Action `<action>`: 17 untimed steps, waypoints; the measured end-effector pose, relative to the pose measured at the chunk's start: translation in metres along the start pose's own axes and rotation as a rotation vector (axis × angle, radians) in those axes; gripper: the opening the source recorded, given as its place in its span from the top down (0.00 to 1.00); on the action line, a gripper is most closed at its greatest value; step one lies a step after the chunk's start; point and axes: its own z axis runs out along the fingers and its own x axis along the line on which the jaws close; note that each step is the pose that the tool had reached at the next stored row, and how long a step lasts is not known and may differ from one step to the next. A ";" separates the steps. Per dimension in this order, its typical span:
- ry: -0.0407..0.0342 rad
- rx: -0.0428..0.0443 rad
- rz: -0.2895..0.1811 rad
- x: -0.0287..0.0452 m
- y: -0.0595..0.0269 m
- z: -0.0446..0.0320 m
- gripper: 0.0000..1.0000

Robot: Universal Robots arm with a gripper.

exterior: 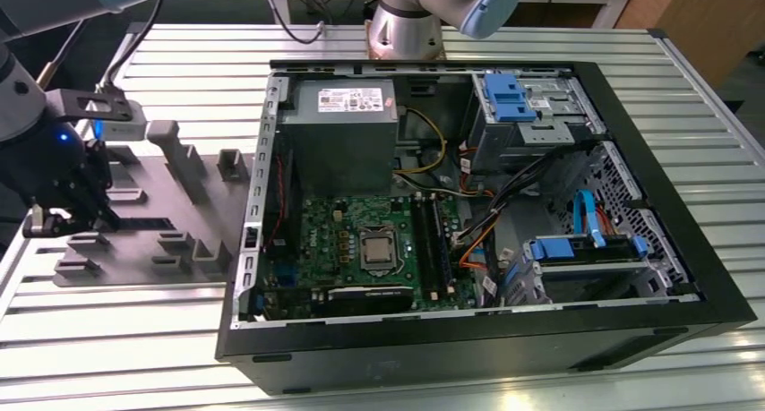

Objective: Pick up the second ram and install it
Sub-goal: 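Pick up the second ram and move it above second insertion slot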

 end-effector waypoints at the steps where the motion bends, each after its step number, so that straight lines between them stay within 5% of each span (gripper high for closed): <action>1: -0.0001 0.0001 0.000 0.0000 0.0000 -0.0003 0.86; 17: 0.0001 0.0000 0.000 -0.0001 0.0001 -0.0082 0.86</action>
